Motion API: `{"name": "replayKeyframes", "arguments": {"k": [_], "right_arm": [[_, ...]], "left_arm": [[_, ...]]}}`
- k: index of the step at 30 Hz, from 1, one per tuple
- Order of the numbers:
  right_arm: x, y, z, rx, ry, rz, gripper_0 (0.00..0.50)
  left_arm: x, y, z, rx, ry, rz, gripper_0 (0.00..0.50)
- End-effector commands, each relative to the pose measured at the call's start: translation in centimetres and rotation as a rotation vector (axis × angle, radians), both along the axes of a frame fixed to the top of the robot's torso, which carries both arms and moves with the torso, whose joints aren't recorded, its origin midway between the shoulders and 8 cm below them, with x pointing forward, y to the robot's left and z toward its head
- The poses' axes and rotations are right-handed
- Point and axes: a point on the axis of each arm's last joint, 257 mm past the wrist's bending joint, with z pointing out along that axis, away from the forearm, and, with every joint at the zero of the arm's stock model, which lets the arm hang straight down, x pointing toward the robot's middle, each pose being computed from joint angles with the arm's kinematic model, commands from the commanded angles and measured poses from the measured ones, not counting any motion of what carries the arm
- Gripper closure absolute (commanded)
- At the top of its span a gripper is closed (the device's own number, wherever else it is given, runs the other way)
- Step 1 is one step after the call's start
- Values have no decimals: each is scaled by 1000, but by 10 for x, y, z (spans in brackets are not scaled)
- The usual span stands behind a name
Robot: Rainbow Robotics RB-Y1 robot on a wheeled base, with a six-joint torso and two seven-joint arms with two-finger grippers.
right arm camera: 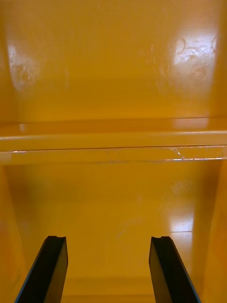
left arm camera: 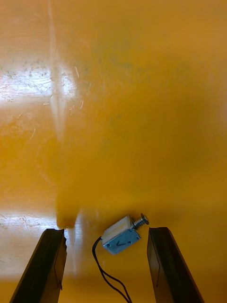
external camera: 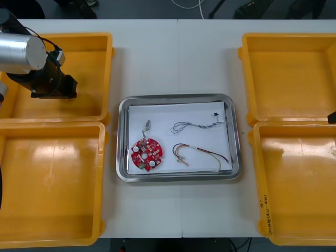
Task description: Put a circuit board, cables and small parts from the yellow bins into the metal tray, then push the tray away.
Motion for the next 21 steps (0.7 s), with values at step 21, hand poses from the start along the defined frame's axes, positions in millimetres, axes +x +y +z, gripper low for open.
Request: {"name": "replayKeyframes", "arguments": {"k": [21], "right_arm": [[-2,-22,16,-42,-21,-37,0]], "left_arm": [[24,-22,9,6,-76,-47,88]]}}
